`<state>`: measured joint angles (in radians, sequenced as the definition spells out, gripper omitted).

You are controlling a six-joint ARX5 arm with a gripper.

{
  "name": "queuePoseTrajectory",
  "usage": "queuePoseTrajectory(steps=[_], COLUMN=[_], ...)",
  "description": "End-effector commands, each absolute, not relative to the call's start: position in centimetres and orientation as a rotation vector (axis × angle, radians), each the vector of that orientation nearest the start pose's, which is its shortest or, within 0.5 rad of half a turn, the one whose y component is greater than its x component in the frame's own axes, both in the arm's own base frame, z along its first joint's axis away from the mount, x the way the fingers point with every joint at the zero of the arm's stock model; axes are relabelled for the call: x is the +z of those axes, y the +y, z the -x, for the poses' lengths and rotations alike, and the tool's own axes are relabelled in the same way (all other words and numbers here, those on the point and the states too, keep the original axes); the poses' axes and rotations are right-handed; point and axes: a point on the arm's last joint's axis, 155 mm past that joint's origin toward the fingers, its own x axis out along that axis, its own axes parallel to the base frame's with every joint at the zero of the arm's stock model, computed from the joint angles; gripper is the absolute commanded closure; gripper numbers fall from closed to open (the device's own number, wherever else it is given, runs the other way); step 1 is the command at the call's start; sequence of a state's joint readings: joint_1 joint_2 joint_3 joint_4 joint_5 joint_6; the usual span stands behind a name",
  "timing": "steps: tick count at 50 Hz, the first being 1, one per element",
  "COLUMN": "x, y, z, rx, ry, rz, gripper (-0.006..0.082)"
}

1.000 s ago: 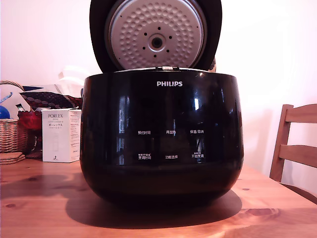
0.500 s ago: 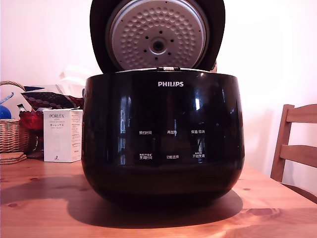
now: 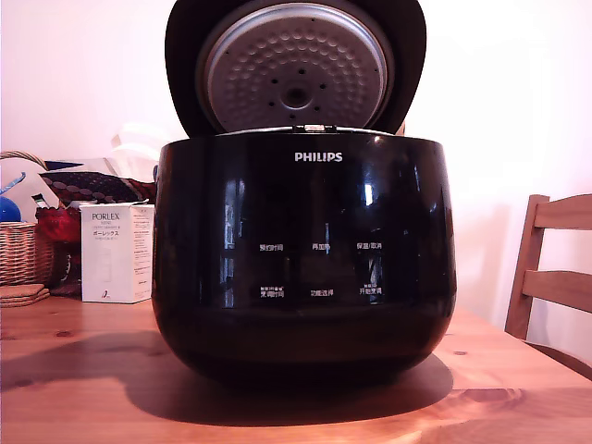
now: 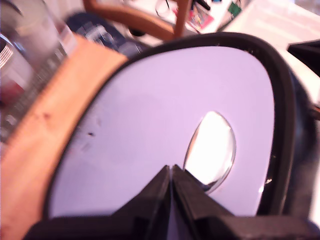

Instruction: Close the rice cooker by pressing the lid down with medium force

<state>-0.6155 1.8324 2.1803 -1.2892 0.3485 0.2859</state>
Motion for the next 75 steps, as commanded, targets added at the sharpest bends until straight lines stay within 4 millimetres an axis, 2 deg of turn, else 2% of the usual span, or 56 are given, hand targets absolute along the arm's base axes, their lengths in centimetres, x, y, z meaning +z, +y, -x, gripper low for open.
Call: queuePoseTrajectory(steps=[1,10,25,31,39,54,68,75], x=[28.7,26.3,26.0,25.2,23.5,22.5,21.2,20.6], y=[-30.3,-30.3,-31.3,-31.4,-31.3,-31.8,-32.2,-31.7], z=[-31.9,-33.5,-35.0,-35.2,-35.0,-34.1,-32.6,-31.6], rx=[-1.009,-0.959,-0.935,-0.936,-0.935,-0.953,-0.976,-0.979], ry=[0.886,0.886,0.837,0.841,0.879,0.923,0.975,1.026], rz=[-0.385,-0.413,-0.369,-0.369,-0.364,-0.320,-0.330,-0.338], gripper=[0.0791,0.0791,0.0791,0.0791,0.0791,0.0791,0.0791,0.0791])
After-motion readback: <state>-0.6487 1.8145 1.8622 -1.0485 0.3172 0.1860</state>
